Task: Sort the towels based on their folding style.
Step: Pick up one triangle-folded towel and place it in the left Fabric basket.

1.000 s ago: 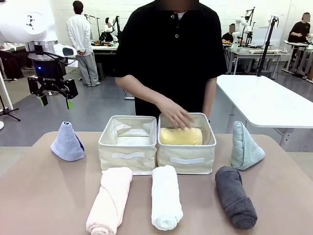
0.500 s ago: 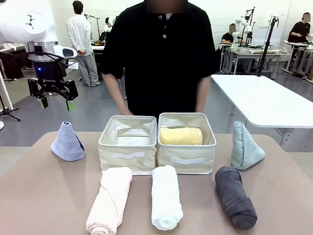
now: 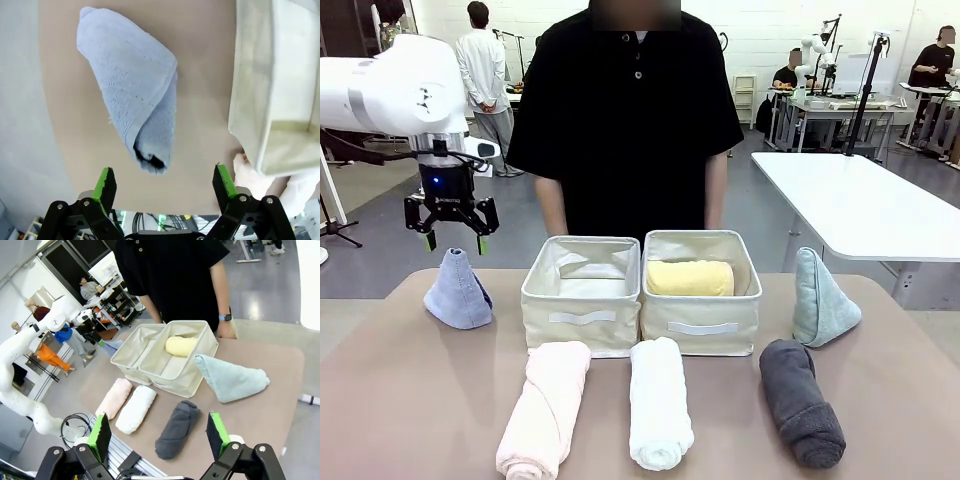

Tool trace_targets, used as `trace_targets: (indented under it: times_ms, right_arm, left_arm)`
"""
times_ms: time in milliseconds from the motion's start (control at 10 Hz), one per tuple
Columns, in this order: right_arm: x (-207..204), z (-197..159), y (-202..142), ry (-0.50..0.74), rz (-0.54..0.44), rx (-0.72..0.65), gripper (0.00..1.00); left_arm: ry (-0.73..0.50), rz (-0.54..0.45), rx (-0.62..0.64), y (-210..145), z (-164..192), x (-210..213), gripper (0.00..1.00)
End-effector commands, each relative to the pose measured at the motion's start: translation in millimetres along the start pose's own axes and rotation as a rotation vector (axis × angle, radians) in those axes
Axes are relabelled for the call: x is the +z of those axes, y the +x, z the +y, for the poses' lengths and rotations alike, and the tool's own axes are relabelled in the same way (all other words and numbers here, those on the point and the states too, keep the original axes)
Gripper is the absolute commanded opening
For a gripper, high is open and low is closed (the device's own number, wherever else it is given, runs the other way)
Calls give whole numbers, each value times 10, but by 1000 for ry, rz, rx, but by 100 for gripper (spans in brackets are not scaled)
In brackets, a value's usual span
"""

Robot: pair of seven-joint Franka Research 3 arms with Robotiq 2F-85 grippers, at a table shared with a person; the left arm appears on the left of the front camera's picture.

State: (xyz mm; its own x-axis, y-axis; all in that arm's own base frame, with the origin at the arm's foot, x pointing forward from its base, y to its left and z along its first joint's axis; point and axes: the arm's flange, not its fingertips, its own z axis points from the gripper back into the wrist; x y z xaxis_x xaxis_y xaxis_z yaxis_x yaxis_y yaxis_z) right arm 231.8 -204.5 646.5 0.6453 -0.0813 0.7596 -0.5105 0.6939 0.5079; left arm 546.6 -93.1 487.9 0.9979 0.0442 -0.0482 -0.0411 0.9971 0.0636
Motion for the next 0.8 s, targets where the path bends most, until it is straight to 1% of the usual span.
trace_targets:
  times_ms: [0, 100, 200, 500, 600, 700]
  right_arm:
    - [-3, -10, 6, 2, 0, -1, 100]
    - [-3, -10, 6, 2, 0, -1, 100]
    - [-3, -10, 6, 2, 0, -1, 100]
    - [-3, -10, 6, 2, 0, -1, 100]
    - [-3, -10, 6, 2, 0, -1, 100]
    - [-3, -10, 6, 2, 0, -1, 100]
  left_arm:
    - [73, -41, 85, 55, -63, -50, 100]
    - [91, -72, 130, 81, -64, -147, 100]
    - [106, -71, 149, 78, -69, -227, 100]
    - [26, -77, 197, 102, 23, -368, 100]
    - [17, -70, 200, 106, 42, -407, 100]
    - [22, -85, 202, 109, 49, -436, 100]
